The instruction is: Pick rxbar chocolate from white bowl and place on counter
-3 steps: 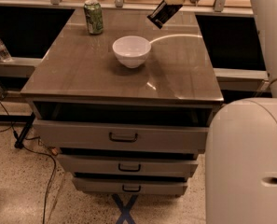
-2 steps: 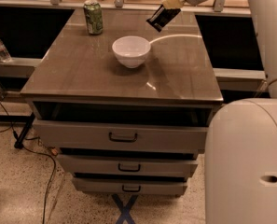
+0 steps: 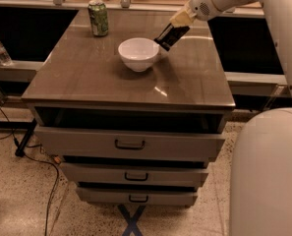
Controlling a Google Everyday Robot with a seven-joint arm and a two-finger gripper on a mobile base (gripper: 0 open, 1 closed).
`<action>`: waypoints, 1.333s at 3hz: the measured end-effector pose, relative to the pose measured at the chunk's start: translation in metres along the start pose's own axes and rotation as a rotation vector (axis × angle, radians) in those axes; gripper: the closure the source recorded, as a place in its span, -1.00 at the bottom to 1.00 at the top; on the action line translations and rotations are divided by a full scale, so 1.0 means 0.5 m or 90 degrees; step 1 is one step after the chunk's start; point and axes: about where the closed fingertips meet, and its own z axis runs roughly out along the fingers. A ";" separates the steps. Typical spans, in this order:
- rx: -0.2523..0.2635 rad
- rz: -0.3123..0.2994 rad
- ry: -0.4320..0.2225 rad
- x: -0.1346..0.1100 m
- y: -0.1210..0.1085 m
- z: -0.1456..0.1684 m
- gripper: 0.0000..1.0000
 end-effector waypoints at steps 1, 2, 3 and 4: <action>-0.024 0.019 0.020 0.045 0.032 0.009 -0.47; -0.034 0.034 0.036 0.078 0.053 0.017 -1.00; -0.023 0.055 0.047 0.099 0.050 0.032 -1.00; 0.009 0.086 0.048 0.111 0.018 0.032 -1.00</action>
Offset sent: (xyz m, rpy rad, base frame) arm -0.0396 -0.0163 -0.0459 -0.0111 0.1088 -0.0129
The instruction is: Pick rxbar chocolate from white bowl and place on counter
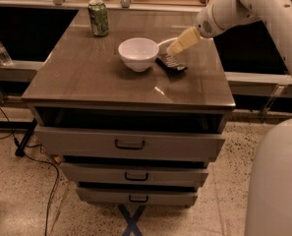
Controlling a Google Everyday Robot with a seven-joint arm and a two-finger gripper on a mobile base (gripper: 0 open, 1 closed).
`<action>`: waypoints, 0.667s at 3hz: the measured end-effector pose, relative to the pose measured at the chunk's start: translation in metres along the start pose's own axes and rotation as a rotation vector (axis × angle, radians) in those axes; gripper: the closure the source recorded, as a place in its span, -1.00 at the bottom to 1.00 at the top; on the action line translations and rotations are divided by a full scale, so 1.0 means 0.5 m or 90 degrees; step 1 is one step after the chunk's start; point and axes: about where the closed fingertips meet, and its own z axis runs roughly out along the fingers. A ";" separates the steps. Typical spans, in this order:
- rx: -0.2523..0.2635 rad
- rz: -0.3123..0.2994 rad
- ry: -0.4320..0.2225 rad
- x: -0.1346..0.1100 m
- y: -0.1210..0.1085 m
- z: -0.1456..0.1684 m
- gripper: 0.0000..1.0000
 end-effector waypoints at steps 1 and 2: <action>0.091 0.034 -0.013 0.007 -0.070 -0.095 -1.00; 0.182 0.048 -0.027 -0.001 -0.113 -0.214 -1.00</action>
Offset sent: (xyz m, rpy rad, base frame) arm -0.0527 -0.1513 0.1584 -0.0517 -0.2977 -0.4235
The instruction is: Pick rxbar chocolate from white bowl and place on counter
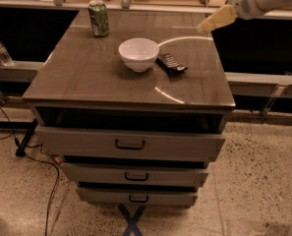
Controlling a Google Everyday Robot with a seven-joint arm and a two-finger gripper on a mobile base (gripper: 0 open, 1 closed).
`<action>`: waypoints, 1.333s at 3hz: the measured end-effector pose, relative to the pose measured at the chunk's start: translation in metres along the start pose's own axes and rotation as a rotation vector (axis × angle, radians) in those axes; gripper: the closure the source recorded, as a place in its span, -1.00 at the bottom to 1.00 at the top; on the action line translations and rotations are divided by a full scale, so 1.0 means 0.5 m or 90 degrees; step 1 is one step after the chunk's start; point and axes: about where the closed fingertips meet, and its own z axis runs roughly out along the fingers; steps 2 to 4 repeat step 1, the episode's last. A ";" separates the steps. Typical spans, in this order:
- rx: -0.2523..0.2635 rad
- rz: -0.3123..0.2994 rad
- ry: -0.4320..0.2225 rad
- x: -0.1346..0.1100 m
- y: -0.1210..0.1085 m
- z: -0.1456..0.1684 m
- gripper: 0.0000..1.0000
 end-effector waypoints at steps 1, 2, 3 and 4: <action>0.000 -0.003 -0.004 -0.010 0.005 0.000 -1.00; 0.000 -0.003 -0.004 -0.010 0.005 0.000 -1.00; 0.000 -0.003 -0.004 -0.010 0.005 0.000 -1.00; 0.000 -0.003 -0.004 -0.010 0.005 0.000 -1.00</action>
Offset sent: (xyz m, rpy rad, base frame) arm 0.0000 0.0000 0.0000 0.0000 0.0000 0.0000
